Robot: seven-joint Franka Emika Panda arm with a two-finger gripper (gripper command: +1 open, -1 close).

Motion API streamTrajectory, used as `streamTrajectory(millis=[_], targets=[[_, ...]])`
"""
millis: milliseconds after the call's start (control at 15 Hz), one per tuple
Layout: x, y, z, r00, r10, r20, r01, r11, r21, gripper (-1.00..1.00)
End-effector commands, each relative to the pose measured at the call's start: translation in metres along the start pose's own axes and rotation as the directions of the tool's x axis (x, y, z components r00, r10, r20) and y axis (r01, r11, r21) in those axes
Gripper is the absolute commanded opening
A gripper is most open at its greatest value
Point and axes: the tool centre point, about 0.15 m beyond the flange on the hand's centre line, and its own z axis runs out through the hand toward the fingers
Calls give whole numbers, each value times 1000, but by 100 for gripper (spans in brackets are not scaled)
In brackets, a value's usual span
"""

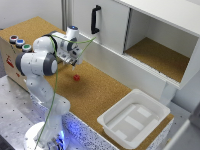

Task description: Slide the pink block to the right

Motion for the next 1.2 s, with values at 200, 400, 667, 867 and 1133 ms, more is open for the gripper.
streamTrajectory(millis=[200, 400, 667, 867, 1133], targets=[[27, -8, 41, 999, -33, 33, 31, 997, 64, -100], [34, 14, 48, 999, 13, 37, -17, 993, 117, -100], [37, 38, 62, 998, 38, 53, -44, 991, 126, -100], [34, 56, 65, 997, 51, 62, -59, 990, 128, -100], [22, 82, 62, 995, 63, 78, -71, 993, 99, -100]])
